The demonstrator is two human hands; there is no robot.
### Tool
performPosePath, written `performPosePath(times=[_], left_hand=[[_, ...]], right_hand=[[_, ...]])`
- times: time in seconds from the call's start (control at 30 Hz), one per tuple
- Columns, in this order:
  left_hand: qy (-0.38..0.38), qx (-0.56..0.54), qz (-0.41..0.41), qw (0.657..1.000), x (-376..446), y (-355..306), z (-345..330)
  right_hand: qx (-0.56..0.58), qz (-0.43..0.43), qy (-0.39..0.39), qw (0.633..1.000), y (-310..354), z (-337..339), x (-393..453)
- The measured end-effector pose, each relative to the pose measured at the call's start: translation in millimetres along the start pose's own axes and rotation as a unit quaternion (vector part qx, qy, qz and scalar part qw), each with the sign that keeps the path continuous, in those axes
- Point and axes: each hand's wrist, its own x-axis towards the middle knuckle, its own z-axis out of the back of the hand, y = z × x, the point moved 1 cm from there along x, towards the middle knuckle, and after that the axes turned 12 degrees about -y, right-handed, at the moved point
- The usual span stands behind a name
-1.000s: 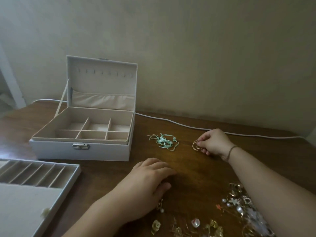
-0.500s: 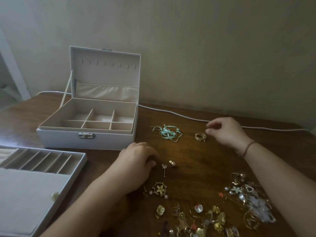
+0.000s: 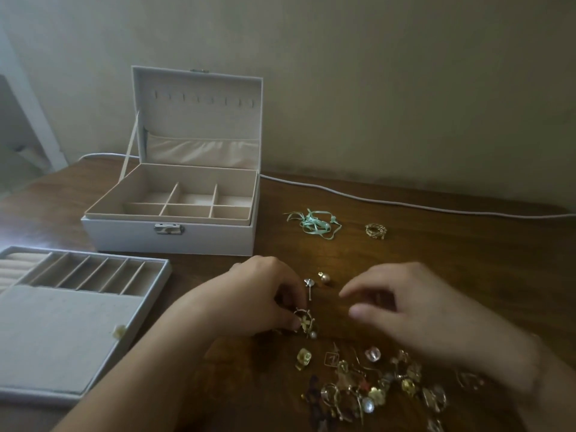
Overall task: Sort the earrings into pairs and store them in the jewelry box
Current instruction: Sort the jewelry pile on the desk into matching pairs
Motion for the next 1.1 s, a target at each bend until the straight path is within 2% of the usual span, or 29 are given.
performPosePath(times=[0.17, 0.27, 0.33, 0.5, 0.67, 0.8, 0.9, 1.1], left_hand=[[0.003, -0.052, 0.009, 0.999, 1.8, -2.3, -0.2], [-0.040, -0.100, 0.010, 0.994, 1.5, -5.3, 0.7], [-0.075, -0.149, -0.001, 0.986, 0.3, -9.6, -0.3], [-0.119, -0.274, -0.022, 0.954, 0.1, -18.6, -8.4], [-0.139, -0.338, -0.024, 0.931, 3.5, -19.3, -18.3], [-0.150, -0.335, -0.003, 0.930, 3.5, -21.9, -22.2], [-0.156, -0.336, 0.028, 0.928, 4.4, -22.1, -23.6], [-0.174, -0.245, 0.048, 0.952, 6.2, -18.9, -24.7]], right_hand=[[0.071, -0.049, -0.144, 0.986, -25.6, 34.1, -8.3], [0.117, -0.062, -0.225, 0.965, -42.4, 45.7, -9.0], [0.127, -0.052, -0.243, 0.960, -51.6, 50.0, -9.1], [0.151, -0.019, -0.228, 0.962, -55.0, 57.2, -16.9], [0.078, -0.032, -0.210, 0.974, -82.3, 49.8, -32.3], [-0.043, -0.102, -0.169, 0.979, -114.5, 52.9, -37.9], [-0.058, -0.136, -0.150, 0.978, -127.9, 52.1, -36.9], [-0.096, -0.184, -0.004, 0.978, -128.3, 48.6, -38.0]])
